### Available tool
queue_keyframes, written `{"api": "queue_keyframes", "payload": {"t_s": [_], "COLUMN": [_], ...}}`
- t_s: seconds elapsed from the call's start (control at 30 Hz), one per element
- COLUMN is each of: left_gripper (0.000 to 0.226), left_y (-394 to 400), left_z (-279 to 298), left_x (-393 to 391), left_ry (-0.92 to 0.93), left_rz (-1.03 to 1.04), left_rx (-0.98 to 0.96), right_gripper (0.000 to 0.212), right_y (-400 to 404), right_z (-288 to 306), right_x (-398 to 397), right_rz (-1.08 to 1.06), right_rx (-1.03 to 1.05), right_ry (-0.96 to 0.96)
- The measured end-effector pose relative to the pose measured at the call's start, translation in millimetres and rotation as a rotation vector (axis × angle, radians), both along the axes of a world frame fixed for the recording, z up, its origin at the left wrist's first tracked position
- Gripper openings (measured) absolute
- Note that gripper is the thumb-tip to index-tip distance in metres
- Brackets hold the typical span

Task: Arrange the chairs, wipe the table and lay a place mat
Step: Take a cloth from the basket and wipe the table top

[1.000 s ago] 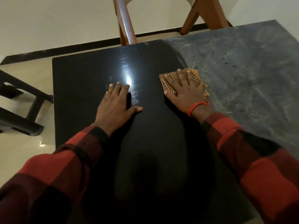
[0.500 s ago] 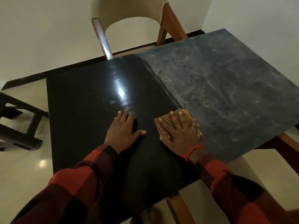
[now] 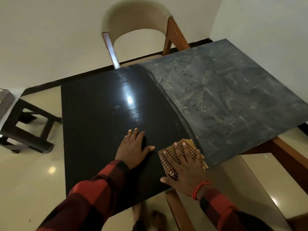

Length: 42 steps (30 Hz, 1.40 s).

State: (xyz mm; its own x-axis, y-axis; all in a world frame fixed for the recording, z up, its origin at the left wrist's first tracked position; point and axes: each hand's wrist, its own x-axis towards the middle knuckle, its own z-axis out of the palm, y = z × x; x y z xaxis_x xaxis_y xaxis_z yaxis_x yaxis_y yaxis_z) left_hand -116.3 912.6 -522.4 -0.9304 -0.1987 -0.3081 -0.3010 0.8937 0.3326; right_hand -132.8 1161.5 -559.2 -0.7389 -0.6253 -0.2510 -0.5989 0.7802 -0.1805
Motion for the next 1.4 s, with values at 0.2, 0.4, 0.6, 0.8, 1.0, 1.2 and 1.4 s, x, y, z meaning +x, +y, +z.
{"api": "queue_keyframes", "payload": {"t_s": [0.2,0.4,0.6,0.8,1.0,1.2,1.4], "left_gripper": [0.077,0.070,0.070,0.073,0.074,0.074,0.070], "left_y": [-25.7,-37.6,-29.9,-4.6,26.8,41.4,52.1], "left_z": [-6.1,-6.3,3.2,18.6,15.5,5.9,-5.0], "left_x": [30.6,55.6,58.1,51.0,37.9,20.9,-6.1], "left_ry": [-0.034,-0.053,-0.078,-0.068,-0.090,-0.076,-0.059], "left_rz": [0.085,0.075,0.022,-0.040,-0.159,-0.238,-0.286], "left_rx": [0.038,0.065,0.131,0.202,0.205,0.173,0.097], "right_gripper": [0.099,0.120,0.105,0.075,0.070,0.076,0.088], "right_y": [-47.7,-97.5,-72.4,-7.3,45.3,46.6,49.6], "right_z": [1.9,2.7,5.8,8.7,7.7,7.5,0.4], "right_x": [46.3,62.7,48.6,32.2,-15.7,-36.0,-29.4], "right_rz": [0.231,0.443,0.431,0.145,-0.293,-0.389,-0.335], "right_rx": [0.002,-0.009,0.005,0.147,0.139,0.146,0.088], "right_ry": [-0.108,-0.222,-0.135,-0.087,-0.088,-0.066,-0.048]}}
